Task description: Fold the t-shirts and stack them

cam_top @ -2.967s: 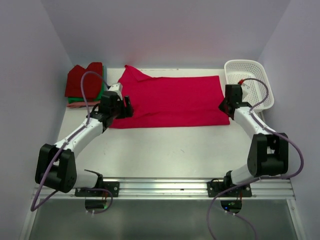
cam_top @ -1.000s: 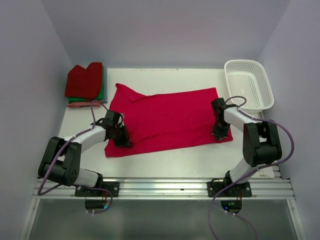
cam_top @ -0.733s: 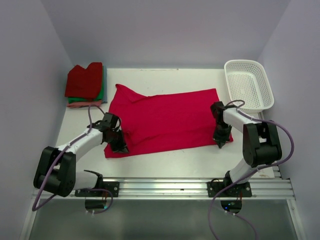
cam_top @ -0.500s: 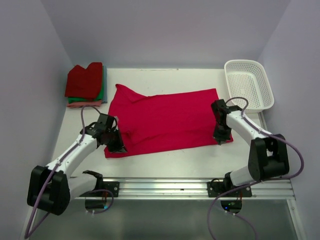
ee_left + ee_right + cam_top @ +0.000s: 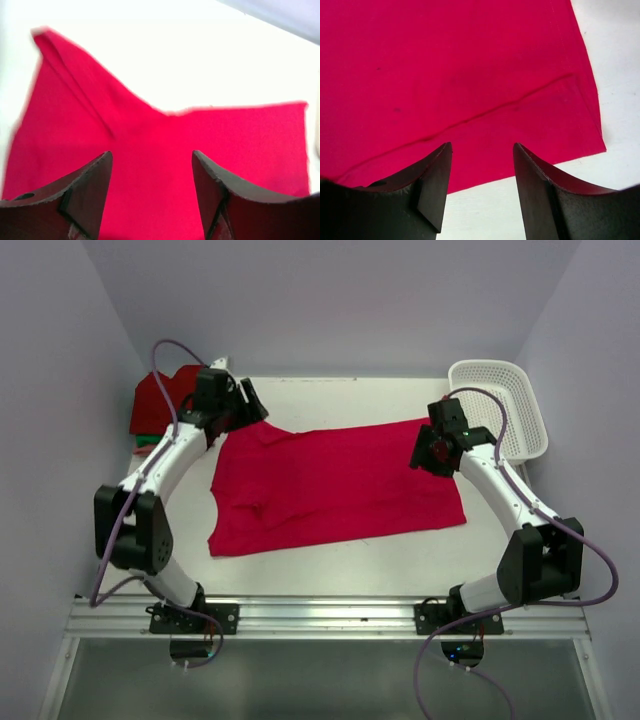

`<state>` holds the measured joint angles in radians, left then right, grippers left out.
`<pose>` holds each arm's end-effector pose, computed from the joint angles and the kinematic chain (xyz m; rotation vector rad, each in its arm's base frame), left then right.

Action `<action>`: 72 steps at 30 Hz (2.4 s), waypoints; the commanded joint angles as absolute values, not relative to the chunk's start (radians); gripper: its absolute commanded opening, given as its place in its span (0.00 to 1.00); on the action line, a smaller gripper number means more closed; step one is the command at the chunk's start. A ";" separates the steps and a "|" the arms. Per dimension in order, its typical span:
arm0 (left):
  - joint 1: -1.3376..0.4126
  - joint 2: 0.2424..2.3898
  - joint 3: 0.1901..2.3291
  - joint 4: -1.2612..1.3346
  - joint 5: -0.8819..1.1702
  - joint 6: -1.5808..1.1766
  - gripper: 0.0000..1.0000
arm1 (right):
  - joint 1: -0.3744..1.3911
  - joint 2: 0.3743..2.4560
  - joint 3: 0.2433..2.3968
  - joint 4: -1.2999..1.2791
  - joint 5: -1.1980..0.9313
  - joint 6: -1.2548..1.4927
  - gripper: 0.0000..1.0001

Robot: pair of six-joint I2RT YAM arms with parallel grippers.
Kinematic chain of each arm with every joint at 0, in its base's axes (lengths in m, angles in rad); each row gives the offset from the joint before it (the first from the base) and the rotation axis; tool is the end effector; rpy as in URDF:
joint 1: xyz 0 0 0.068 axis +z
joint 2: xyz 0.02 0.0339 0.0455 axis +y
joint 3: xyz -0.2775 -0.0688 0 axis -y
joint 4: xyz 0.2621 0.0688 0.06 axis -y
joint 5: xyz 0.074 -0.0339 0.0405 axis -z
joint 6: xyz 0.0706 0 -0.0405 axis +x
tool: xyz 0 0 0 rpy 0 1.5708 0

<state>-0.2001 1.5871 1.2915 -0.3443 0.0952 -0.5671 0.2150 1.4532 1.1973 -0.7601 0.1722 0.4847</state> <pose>0.3990 -0.0878 0.2859 -0.3589 2.2302 -0.5243 0.3268 0.0590 0.2588 0.4070 2.5314 0.0423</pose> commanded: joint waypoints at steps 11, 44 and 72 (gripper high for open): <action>-0.038 2.163 1.909 -0.404 0.241 -0.523 0.56 | 0.252 1.318 1.043 -0.677 0.097 0.436 0.54; 0.086 2.250 1.680 -0.140 0.199 -0.819 0.75 | 0.252 1.249 0.951 -0.693 0.097 0.440 0.53; 0.113 2.295 1.617 0.020 0.324 -0.922 0.34 | 0.252 1.219 0.939 -0.698 0.129 0.449 0.50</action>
<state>0.0917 2.3127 1.6234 0.0284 0.3180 -0.9230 0.2504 1.2476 0.9428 -0.6956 0.1139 0.4549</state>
